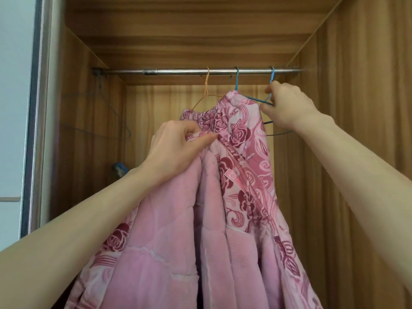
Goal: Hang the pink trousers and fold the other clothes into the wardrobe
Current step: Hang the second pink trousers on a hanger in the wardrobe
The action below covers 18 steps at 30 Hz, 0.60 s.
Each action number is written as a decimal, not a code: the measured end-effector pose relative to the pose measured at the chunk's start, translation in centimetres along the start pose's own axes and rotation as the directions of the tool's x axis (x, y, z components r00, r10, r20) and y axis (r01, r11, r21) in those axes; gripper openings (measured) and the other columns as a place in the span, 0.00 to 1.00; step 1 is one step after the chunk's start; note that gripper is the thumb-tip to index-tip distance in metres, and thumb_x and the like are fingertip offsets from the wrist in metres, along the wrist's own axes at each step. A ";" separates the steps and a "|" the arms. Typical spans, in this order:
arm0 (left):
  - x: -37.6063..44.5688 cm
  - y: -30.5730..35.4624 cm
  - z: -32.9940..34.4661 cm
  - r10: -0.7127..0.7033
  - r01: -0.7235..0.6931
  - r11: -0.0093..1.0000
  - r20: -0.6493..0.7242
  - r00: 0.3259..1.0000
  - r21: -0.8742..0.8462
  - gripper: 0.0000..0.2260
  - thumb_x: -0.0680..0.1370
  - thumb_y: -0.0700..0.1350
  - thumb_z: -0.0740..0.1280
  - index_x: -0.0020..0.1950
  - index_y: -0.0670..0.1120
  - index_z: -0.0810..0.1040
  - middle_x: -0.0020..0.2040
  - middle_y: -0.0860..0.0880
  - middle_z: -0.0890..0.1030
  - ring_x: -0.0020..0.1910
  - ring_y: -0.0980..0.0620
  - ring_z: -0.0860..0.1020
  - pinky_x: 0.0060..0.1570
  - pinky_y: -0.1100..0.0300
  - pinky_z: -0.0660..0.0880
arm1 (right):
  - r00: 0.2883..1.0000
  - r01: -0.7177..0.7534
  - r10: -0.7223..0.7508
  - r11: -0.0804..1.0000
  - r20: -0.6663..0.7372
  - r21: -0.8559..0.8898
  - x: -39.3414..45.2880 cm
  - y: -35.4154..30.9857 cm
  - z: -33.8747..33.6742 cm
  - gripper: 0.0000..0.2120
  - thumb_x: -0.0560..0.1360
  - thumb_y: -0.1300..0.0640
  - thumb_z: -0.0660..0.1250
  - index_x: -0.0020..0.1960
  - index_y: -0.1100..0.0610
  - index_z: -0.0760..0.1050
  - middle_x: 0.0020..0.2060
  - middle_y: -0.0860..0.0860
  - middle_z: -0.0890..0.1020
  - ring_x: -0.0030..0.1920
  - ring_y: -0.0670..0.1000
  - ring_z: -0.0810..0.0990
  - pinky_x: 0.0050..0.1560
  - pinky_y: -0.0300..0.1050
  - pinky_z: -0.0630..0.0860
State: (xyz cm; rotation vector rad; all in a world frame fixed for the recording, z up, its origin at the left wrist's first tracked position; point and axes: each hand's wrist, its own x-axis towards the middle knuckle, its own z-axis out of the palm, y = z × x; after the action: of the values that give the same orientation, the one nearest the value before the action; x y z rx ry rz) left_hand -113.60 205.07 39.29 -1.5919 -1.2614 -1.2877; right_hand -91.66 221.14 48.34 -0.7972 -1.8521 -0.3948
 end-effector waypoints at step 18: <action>0.4 -1.7 0.1 -0.011 0.011 1.000 0.028 1.000 -0.022 0.24 0.77 0.63 0.72 0.35 0.43 0.78 0.30 0.43 0.77 0.33 0.43 0.74 0.33 0.45 0.74 | 0.983 -0.124 0.135 0.988 -0.122 0.088 2.0 0.1 3.3 0.13 0.84 0.60 0.58 0.57 0.65 0.79 0.56 0.68 0.81 0.57 0.71 0.76 0.47 0.53 0.67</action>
State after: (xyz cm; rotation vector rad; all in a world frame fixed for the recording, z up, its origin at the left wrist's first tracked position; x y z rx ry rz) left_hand -115.23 205.67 39.56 -1.6257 -1.2789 -1.2944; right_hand -94.40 223.87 48.78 -0.8141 -1.6765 -0.2803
